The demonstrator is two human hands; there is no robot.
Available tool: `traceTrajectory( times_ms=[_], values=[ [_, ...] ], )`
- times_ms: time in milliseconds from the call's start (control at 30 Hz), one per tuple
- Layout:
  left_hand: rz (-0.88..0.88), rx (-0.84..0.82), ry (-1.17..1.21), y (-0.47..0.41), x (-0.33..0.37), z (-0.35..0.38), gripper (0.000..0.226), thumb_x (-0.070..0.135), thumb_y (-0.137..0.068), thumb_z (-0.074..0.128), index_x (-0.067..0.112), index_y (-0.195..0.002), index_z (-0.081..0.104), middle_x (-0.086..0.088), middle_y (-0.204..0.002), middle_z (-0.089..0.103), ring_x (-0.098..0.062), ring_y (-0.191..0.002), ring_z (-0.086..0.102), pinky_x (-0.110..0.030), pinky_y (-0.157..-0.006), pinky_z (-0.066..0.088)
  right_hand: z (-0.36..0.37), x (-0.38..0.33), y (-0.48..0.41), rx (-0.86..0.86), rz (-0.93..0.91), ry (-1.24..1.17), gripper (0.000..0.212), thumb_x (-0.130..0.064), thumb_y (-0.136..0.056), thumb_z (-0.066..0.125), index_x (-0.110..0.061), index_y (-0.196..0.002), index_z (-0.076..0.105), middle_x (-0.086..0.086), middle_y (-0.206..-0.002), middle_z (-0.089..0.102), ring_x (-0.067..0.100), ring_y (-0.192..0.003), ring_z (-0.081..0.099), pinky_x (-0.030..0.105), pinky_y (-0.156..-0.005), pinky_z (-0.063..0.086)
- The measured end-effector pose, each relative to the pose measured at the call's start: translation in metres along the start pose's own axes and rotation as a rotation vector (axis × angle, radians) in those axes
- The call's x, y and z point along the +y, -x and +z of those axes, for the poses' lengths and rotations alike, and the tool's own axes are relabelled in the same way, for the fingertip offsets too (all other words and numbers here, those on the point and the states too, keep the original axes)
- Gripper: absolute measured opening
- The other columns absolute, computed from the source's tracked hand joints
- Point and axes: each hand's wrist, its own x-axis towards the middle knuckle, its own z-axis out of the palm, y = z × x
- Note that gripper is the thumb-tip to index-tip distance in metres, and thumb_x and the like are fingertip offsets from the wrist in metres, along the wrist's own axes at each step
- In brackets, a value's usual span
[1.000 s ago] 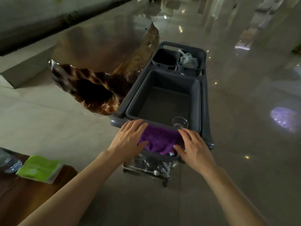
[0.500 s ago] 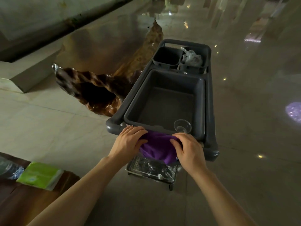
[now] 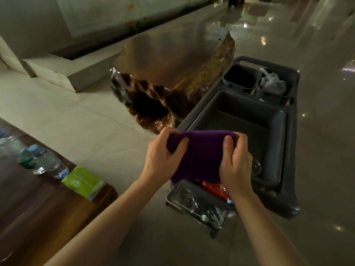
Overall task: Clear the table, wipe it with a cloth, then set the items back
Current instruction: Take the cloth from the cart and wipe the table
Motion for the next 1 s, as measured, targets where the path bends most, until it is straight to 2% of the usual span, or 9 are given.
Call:
traceTrajectory(
  times_ms=[100,167,300,433,533,600,767,900,1000],
  values=[
    [-0.015,0.136,0.012,0.004,-0.006,-0.027,0.012,0.023,-0.096,0.063,0.024,-0.107,0.059,0.022,-0.093,0.061,0.004,-0.090,0.062,-0.009,-0.071,0.051,0.028,-0.018,-0.004,-0.071,-0.012,-0.067,0.020,-0.031,-0.106,0.035,-0.018,-0.106,0.050,-0.007,-0.067,0.055,0.014,-0.052,0.054,0.021,-0.042,0.041],
    [-0.064,0.205,0.036,0.010,-0.014,-0.049,0.014,0.020,-0.096,0.064,0.025,-0.107,0.056,0.021,-0.094,0.062,0.005,-0.090,0.062,-0.008,-0.071,0.049,0.051,-0.029,-0.003,-0.142,0.002,-0.115,0.021,-0.033,-0.106,0.034,-0.020,-0.107,0.051,-0.005,-0.067,0.055,0.011,-0.049,0.051,0.020,-0.042,0.039],
    [-0.259,0.310,0.162,0.033,-0.036,-0.096,0.021,0.028,-0.095,0.065,0.041,-0.104,0.052,0.021,-0.095,0.067,0.003,-0.090,0.065,-0.012,-0.067,0.053,0.102,-0.051,0.010,-0.293,0.023,-0.192,0.023,-0.040,-0.105,0.034,-0.025,-0.110,0.051,-0.006,-0.072,0.059,0.005,-0.054,0.055,0.019,-0.046,0.043],
    [-0.481,0.446,0.350,0.073,-0.066,-0.138,0.023,0.034,-0.087,0.070,0.036,-0.107,0.059,0.015,-0.097,0.070,-0.001,-0.090,0.068,-0.017,-0.068,0.055,0.155,-0.073,0.036,-0.428,0.011,-0.236,0.027,-0.040,-0.105,0.033,-0.022,-0.110,0.053,-0.009,-0.078,0.059,0.002,-0.063,0.058,0.014,-0.053,0.044],
    [-0.565,0.580,0.394,0.110,-0.089,-0.166,0.022,0.028,-0.085,0.071,0.029,-0.105,0.063,0.011,-0.094,0.073,-0.003,-0.088,0.070,-0.017,-0.067,0.055,0.194,-0.088,0.062,-0.528,0.020,-0.271,0.026,-0.038,-0.106,0.034,-0.021,-0.108,0.054,-0.012,-0.078,0.059,-0.003,-0.066,0.060,0.011,-0.054,0.045],
    [-0.592,0.653,0.345,0.135,-0.102,-0.182,0.016,0.023,-0.089,0.070,0.029,-0.103,0.064,0.015,-0.092,0.073,-0.001,-0.086,0.070,-0.016,-0.067,0.054,0.218,-0.096,0.081,-0.591,0.024,-0.274,0.028,-0.041,-0.105,0.034,-0.021,-0.106,0.054,-0.012,-0.078,0.060,-0.002,-0.067,0.060,0.011,-0.054,0.045],
    [-0.685,0.784,0.180,0.200,-0.127,-0.212,0.014,0.024,-0.096,0.061,0.027,-0.109,0.061,0.008,-0.100,0.070,-0.009,-0.094,0.067,-0.028,-0.080,0.057,0.265,-0.113,0.136,-0.787,0.064,-0.262,0.033,-0.054,-0.102,0.031,-0.030,-0.107,0.052,-0.012,-0.085,0.064,0.001,-0.078,0.062,0.017,-0.059,0.051],
    [-0.726,0.830,0.028,0.247,-0.139,-0.226,0.013,0.022,-0.101,0.055,0.028,-0.113,0.056,0.014,-0.095,0.066,0.000,-0.089,0.063,-0.012,-0.072,0.048,0.289,-0.122,0.181,-0.892,0.058,-0.266,0.034,-0.061,-0.099,0.030,-0.035,-0.103,0.052,-0.020,-0.085,0.064,0.000,-0.077,0.063,0.016,-0.057,0.051],
    [-0.763,0.835,-0.026,0.277,-0.149,-0.234,0.020,0.024,-0.102,0.053,0.030,-0.121,0.053,0.013,-0.094,0.064,-0.002,-0.087,0.062,-0.013,-0.072,0.048,0.303,-0.122,0.210,-0.956,0.068,-0.251,0.027,-0.058,-0.101,0.032,-0.039,-0.101,0.051,-0.024,-0.090,0.064,-0.002,-0.079,0.063,0.012,-0.060,0.050]
  ],
)
